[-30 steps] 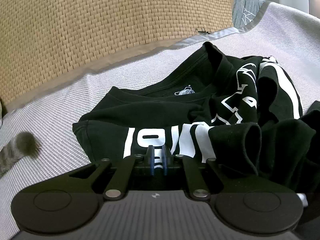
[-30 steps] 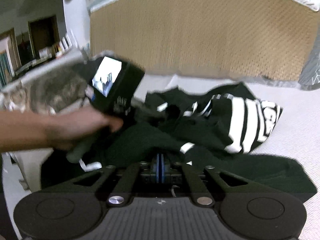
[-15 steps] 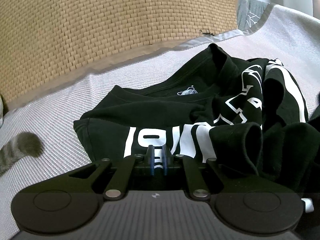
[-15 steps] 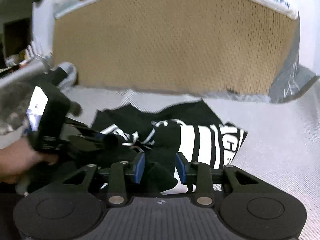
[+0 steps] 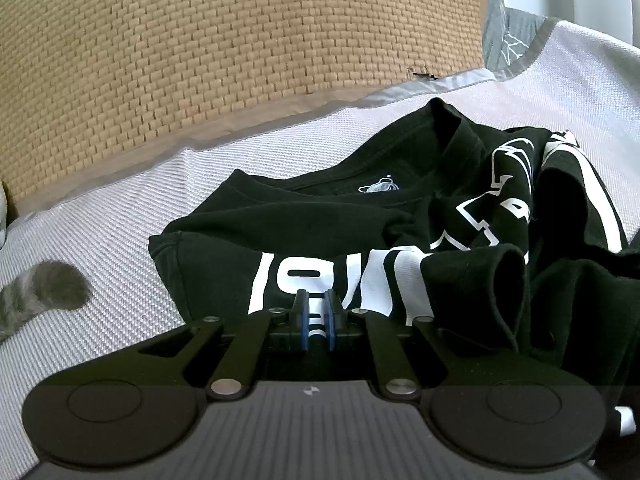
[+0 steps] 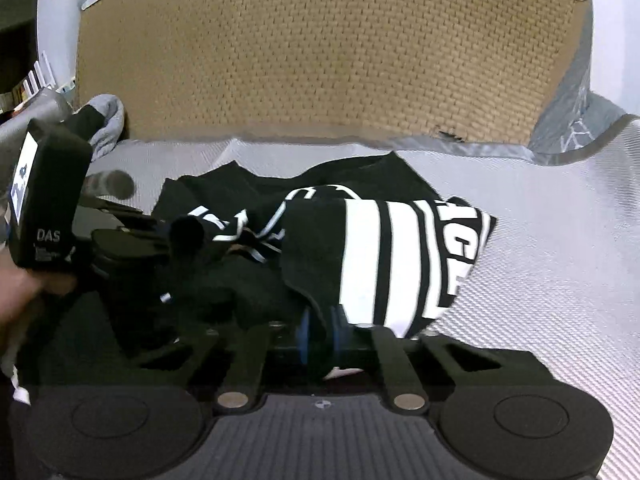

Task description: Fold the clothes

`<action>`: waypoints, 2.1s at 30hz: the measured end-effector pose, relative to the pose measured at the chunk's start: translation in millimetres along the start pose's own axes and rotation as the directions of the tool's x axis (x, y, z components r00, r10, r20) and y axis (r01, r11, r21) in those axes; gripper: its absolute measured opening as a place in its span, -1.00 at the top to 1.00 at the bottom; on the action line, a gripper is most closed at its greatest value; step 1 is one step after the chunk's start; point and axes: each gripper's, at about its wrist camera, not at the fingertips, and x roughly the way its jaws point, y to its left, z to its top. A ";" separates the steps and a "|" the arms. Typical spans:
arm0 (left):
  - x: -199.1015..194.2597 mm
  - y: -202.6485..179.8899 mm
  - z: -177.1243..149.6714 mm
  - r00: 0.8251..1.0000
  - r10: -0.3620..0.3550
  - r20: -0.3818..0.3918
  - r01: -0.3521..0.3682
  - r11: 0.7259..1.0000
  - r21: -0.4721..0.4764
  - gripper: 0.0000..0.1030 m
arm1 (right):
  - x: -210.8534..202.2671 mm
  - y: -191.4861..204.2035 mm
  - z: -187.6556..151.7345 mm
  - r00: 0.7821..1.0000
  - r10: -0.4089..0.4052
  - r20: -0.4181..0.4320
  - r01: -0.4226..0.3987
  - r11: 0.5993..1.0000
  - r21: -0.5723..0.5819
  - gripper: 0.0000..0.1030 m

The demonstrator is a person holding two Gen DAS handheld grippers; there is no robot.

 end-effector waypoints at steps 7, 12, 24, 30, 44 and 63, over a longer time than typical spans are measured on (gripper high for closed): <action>-0.9 -0.9 0.5 1.000 0.008 -0.003 -0.008 1.000 -0.005 0.80 | -22.7 -21.3 -4.3 0.991 -0.116 0.071 0.110 0.990 0.085 0.97; -1.6 -1.5 0.8 1.000 0.013 -0.005 -0.014 1.000 -0.009 0.80 | -32.2 -40.9 -6.8 0.980 -0.176 0.090 0.163 0.977 0.138 0.96; -22.5 14.8 0.4 0.999 -0.019 -0.033 0.017 0.998 -0.057 0.22 | -26.8 -63.8 -33.3 0.976 -0.203 0.084 0.177 0.953 0.246 0.95; -58.5 21.1 -9.0 0.998 -0.066 0.017 0.067 0.996 -0.065 -0.04 | -19.9 -60.8 -39.5 0.977 -0.201 0.072 0.179 0.955 0.238 0.94; -90.5 15.4 -7.9 0.966 -0.252 0.056 0.257 0.960 -0.111 -0.46 | -12.8 -55.1 -41.1 0.976 -0.208 0.068 0.187 0.955 0.231 0.93; -112.9 19.2 12.5 0.995 -0.094 0.021 0.095 0.994 -0.046 0.77 | -16.0 -58.7 -43.3 0.979 -0.189 0.077 0.165 0.953 0.253 0.93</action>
